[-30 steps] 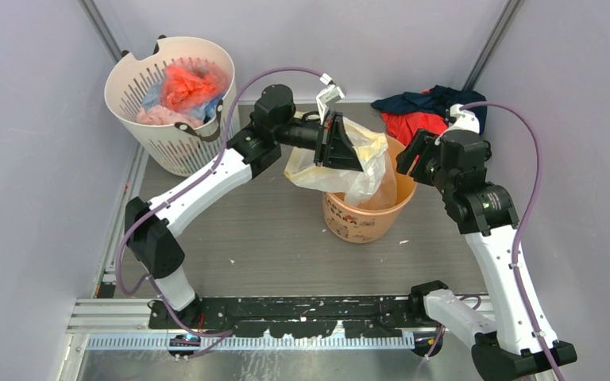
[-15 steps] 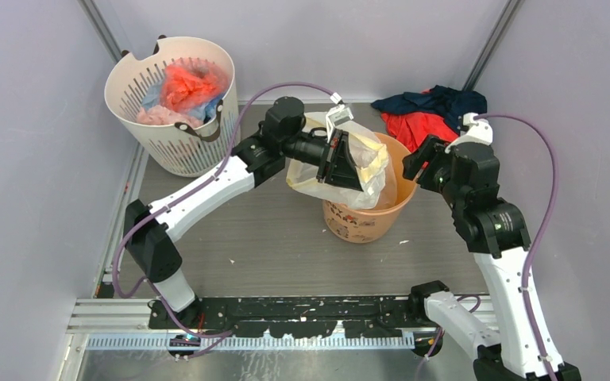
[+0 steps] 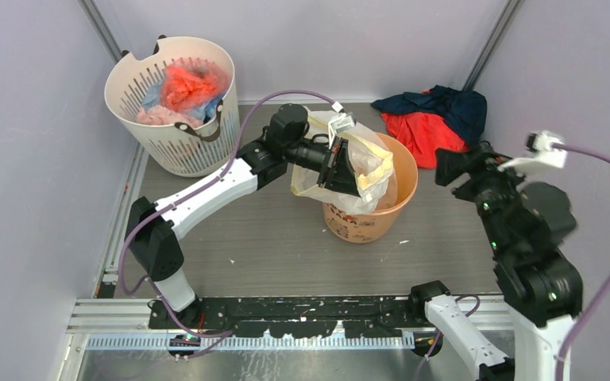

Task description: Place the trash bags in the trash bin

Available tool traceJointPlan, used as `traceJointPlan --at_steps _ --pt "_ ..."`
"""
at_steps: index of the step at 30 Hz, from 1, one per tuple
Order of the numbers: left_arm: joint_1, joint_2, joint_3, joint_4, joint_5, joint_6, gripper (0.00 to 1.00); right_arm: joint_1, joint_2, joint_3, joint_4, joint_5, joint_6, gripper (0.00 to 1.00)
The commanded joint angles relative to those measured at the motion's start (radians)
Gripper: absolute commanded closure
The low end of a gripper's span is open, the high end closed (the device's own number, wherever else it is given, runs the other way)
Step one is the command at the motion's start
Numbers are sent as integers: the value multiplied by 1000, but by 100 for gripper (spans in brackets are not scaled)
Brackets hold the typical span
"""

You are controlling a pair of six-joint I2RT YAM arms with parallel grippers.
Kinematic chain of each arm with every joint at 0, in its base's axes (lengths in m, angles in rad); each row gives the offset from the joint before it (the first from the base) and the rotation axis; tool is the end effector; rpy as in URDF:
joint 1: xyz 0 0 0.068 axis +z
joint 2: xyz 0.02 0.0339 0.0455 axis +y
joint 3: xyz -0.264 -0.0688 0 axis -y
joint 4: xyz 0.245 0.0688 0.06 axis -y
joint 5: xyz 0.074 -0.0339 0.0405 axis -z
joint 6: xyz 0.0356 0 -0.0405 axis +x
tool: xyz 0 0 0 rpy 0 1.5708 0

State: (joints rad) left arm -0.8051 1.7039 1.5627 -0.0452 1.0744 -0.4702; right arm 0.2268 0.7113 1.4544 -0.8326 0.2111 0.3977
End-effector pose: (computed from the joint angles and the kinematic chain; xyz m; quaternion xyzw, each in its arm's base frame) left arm 0.2515 -0.3068 0.3832 0.4323 0.5977 -0.6430 0.2061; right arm 0.0681 0.0081 0.4861 0.1335 0.7252 0.1321 0.6624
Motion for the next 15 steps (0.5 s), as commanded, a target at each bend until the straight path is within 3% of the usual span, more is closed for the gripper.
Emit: traceJointPlan --at_steps 1,10,15 --pt "-4 -12 -3 41 24 8 100 -2 -30 110 35 11 -15 26" --pt "-11 -96 19 -69 21 60 100 -3 188 387 -73 -383 -1 26" --pt "-11 -138 23 -175 3 135 100 -2 329 463 -144 -370 -18 28"
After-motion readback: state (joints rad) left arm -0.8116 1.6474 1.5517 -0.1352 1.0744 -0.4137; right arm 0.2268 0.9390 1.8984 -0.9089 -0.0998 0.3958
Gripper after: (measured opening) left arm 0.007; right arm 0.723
